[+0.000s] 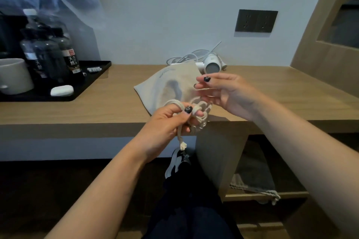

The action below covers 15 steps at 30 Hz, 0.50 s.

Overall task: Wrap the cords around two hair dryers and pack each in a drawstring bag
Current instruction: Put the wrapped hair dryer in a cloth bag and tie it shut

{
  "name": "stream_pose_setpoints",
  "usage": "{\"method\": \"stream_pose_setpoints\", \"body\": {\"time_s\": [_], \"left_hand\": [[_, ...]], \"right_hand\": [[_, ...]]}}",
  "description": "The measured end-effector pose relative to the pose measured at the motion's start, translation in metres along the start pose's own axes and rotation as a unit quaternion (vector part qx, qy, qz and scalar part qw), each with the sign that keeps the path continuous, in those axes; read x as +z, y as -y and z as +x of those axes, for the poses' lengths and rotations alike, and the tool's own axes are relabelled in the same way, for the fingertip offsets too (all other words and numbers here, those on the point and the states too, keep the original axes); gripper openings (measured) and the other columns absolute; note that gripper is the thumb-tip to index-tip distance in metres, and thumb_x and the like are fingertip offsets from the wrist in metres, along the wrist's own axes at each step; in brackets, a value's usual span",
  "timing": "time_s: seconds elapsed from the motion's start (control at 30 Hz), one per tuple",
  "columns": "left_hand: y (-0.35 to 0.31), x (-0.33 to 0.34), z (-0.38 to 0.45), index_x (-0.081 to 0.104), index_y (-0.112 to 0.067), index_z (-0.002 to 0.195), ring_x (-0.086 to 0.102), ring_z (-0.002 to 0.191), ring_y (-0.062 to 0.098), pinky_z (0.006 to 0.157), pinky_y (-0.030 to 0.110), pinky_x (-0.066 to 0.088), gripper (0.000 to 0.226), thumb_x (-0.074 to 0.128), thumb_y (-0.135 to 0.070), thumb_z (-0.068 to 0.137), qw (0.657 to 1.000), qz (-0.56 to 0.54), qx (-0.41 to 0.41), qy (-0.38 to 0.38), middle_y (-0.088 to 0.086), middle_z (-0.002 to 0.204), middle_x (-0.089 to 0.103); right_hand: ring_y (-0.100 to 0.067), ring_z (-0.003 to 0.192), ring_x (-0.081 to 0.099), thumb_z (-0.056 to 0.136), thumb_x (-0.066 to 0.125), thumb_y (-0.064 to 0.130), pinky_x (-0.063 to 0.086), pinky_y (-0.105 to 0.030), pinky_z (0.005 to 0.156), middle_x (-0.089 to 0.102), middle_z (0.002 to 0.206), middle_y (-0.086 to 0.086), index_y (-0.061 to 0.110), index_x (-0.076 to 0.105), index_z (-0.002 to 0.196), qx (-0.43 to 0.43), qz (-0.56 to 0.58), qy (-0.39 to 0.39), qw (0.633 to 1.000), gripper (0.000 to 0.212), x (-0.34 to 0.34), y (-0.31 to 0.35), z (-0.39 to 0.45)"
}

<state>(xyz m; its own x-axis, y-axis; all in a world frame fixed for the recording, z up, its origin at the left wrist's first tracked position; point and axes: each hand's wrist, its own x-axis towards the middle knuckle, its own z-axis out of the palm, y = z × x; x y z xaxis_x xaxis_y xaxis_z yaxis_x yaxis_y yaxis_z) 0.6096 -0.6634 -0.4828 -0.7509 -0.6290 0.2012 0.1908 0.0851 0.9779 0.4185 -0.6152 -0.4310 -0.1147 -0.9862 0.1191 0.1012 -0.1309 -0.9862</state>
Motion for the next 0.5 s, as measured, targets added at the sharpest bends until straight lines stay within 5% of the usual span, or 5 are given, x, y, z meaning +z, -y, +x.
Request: {"method": "stream_pose_setpoints", "body": {"time_s": [0.5], "left_hand": [[0.0, 0.011, 0.006, 0.067, -0.008, 0.084, 0.072, 0.072, 0.016, 0.054, 0.018, 0.05, 0.014, 0.074, 0.0, 0.076, 0.989, -0.038, 0.038, -0.141, 0.007, 0.079, 0.074]], "right_hand": [[-0.022, 0.078, 0.067, 0.072, 0.068, 0.021, 0.055, -0.035, 0.077, 0.074, 0.086, -0.01, 0.011, 0.074, 0.093, -0.063, -0.127, -0.071, 0.987, 0.025, -0.009, -0.021, -0.044]]}}
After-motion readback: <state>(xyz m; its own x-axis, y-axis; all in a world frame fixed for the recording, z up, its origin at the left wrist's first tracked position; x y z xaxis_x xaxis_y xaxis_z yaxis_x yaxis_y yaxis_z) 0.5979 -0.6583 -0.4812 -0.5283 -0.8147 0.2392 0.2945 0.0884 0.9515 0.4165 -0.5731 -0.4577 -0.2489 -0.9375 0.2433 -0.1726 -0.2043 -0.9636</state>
